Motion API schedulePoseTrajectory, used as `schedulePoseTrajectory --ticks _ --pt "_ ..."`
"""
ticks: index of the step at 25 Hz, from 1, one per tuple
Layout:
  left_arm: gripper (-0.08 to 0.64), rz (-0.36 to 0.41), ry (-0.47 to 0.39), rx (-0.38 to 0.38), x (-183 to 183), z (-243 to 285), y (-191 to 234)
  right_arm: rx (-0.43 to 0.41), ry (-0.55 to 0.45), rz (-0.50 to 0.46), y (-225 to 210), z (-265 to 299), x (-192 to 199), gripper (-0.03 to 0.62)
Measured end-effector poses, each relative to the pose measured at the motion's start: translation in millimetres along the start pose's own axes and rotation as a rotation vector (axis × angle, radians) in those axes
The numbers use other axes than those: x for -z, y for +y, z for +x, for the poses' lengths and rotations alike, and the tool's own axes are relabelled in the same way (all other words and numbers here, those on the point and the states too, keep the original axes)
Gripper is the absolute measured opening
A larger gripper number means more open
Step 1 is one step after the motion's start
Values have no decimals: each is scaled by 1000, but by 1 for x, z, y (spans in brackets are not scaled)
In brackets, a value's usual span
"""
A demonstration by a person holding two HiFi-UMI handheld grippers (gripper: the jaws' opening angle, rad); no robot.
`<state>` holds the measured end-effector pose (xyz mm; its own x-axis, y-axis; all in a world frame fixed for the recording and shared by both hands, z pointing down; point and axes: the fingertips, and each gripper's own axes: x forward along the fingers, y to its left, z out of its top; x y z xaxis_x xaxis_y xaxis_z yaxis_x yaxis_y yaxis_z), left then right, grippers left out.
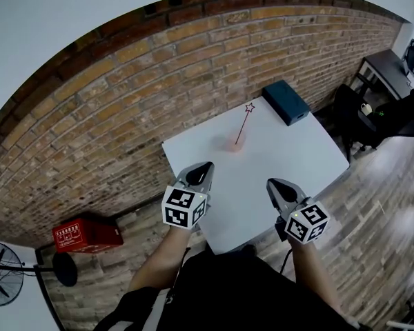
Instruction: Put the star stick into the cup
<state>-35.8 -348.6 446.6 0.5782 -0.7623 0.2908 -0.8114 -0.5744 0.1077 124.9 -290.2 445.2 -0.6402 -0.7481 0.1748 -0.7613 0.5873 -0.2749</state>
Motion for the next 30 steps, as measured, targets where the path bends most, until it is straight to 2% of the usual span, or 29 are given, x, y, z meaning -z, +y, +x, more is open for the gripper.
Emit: schedulePoseTrajectory --ticks 3,7,12,17,22,30 --pt "6 -17 10 -16 3 1 0 26 -42 23 -16 -9 -4 -1" --pt "6 -47 -12 -11 -1 1 3 91 -75 -47 -34 -24 -9 -2" --pt "6 -61 -44 -40 -12 -2 20 33 -134 -35 -35 -35 -29 -2" --pt "6 -62 -96 -27 -26 -3 20 49 -101 -109 -39 -33 -31 -2" --pt "6 -70 -98 -24 -23 -2 16 31 -63 -171 -28 -28 -27 -3" --pt "6 -73 -91 -29 -21 -4 18 22 -60 -163 -26 -25 -26 -3"
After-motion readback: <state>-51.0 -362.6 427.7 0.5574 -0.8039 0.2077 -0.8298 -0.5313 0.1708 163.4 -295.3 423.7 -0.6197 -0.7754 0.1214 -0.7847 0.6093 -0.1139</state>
